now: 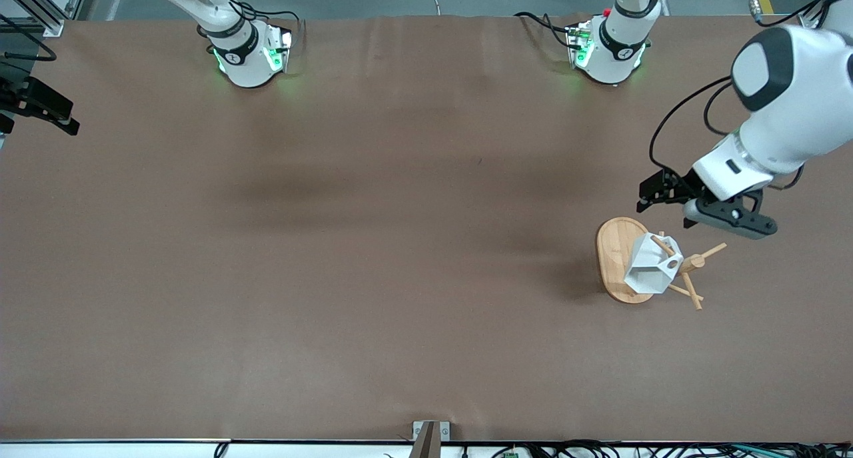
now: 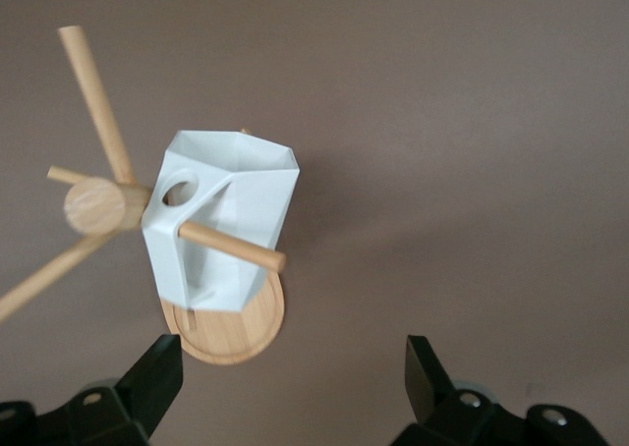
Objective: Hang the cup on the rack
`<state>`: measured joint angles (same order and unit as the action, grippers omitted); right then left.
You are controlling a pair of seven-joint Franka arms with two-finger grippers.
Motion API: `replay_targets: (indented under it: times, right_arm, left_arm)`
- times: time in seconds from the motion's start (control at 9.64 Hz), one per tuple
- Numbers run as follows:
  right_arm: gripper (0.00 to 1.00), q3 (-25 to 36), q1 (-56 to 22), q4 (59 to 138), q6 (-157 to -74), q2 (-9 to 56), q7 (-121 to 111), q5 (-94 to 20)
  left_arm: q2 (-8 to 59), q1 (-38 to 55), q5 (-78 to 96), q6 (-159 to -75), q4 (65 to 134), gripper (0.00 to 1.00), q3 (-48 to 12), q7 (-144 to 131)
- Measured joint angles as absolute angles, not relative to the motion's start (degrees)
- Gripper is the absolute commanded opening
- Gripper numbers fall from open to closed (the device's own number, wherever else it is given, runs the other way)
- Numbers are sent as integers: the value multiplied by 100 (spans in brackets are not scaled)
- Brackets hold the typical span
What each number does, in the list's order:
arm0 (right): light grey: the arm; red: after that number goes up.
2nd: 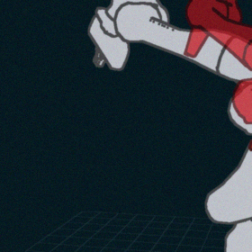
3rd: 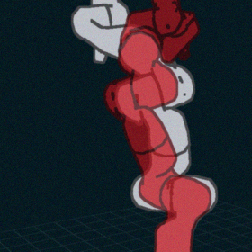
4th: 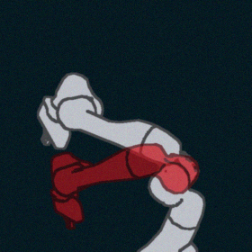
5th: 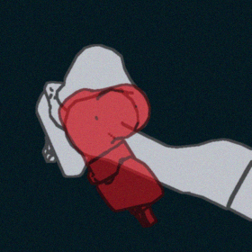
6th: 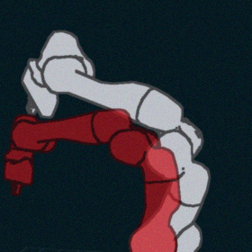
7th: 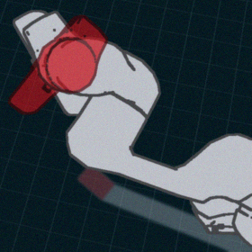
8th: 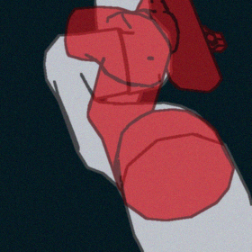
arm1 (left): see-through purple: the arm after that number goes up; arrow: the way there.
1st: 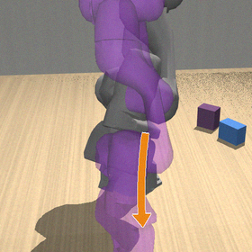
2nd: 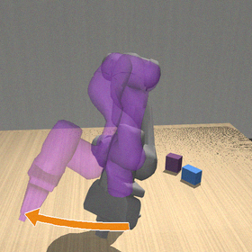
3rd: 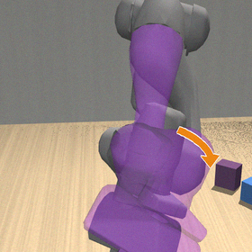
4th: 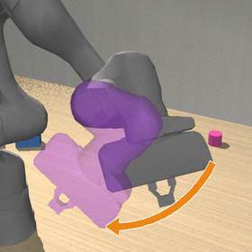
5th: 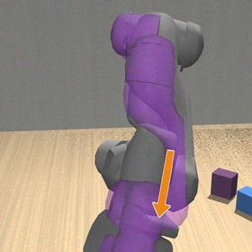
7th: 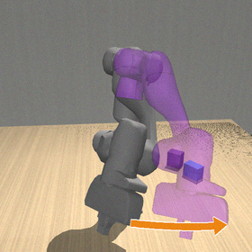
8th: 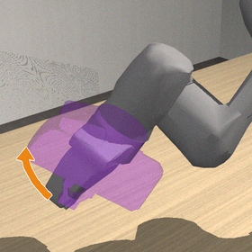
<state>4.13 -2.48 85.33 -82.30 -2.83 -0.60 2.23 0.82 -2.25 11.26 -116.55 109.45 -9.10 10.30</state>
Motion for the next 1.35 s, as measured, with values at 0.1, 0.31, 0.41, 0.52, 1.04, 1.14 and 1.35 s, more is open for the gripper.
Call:
replay_targets:
  times: [0.1,0.31,0.41,0.52,1.04,1.14,1.35]
  right_arm:
    - [100,413,-248,8532,-8230,-283,-61,223]
    - [100,411,-249,8533,-8230,-283,-61,223]
    - [100,410,-250,8532,-8235,-283,-61,223]
    - [100,407,-258,8524,-8248,-283,-61,223]
    - [100,400,-292,8503,-8249,-283,-61,223]
    - [100,405,-292,8503,-8249,-283,-61,223]
    - [100,414,-291,8506,-8244,-283,-61,223]
  left_arm:
    - [-52,-223,991,-11399,10881,100,-910,701]
    - [-200,-214,451,-10674,10415,100,-914,15]
    - [-216,-217,351,-10355,10073,100,-913,-142]
    - [-213,-232,282,-10114,9784,100,-904,-172]
    - [-203,-483,-227,-9520,9207,100,-1202,-240]
    - [-204,-493,-227,-9289,9120,100,-1212,-343]
    - [-204,-507,-77,-9077,9020,100,-1216,-490]
